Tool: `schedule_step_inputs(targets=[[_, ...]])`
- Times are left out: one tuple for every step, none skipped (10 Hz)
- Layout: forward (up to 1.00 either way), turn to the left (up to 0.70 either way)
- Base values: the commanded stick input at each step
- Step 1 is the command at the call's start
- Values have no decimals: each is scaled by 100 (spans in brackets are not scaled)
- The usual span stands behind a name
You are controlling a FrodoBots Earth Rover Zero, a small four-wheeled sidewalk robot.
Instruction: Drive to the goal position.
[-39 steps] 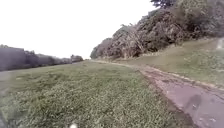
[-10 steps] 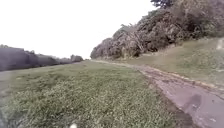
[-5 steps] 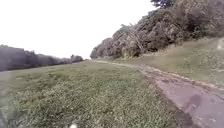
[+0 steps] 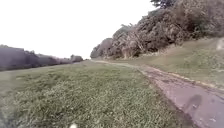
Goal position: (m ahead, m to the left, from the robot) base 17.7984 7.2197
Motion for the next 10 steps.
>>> schedule_step_inputs(targets=[[5,0],[4,0],[5,0],[5,0],[4,0],[4,0],[4,0],[4,0],[4,0],[4,0]])
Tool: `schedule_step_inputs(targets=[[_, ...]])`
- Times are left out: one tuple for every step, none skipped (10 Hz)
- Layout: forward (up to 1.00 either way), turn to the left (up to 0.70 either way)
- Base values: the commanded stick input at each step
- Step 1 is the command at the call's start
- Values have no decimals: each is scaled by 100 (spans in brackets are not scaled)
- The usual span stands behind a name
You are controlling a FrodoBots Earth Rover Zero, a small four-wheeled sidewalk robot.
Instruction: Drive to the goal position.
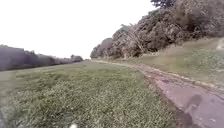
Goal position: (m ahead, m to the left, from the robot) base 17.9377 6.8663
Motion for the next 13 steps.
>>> schedule_step_inputs(targets=[[4,0],[4,0],[5,0],[4,0],[4,0],[5,0],[5,0],[4,0],[4,0],[5,0],[4,0],[5,0],[4,0]])
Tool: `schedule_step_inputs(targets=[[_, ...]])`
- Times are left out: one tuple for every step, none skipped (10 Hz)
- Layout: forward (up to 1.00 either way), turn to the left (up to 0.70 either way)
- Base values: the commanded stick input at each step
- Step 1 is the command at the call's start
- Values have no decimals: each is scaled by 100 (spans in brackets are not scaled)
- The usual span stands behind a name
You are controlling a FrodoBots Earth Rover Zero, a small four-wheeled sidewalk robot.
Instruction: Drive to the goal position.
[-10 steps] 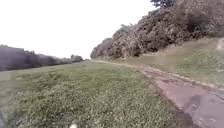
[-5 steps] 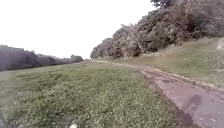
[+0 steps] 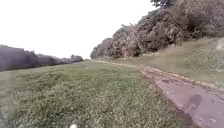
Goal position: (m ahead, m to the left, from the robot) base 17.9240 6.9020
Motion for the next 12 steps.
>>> schedule_step_inputs(targets=[[4,0],[4,0],[5,0],[5,0],[4,0],[5,0],[4,0],[4,0],[4,0],[4,0],[4,0],[5,0]])
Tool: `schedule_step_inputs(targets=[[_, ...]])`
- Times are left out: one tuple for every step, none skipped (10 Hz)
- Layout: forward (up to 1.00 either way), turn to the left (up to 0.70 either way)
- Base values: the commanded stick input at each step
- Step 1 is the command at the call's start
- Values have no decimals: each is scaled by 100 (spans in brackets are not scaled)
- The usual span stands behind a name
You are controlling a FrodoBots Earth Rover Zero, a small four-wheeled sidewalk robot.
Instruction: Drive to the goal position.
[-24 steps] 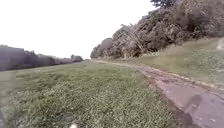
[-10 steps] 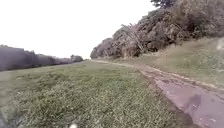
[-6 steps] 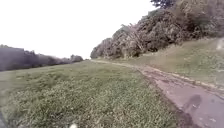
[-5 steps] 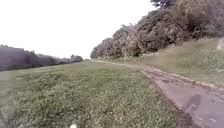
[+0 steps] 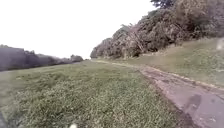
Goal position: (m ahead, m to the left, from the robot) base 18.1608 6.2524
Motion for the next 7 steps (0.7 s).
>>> schedule_step_inputs(targets=[[5,0],[5,0],[4,0],[4,0],[4,0],[4,0],[4,0]])
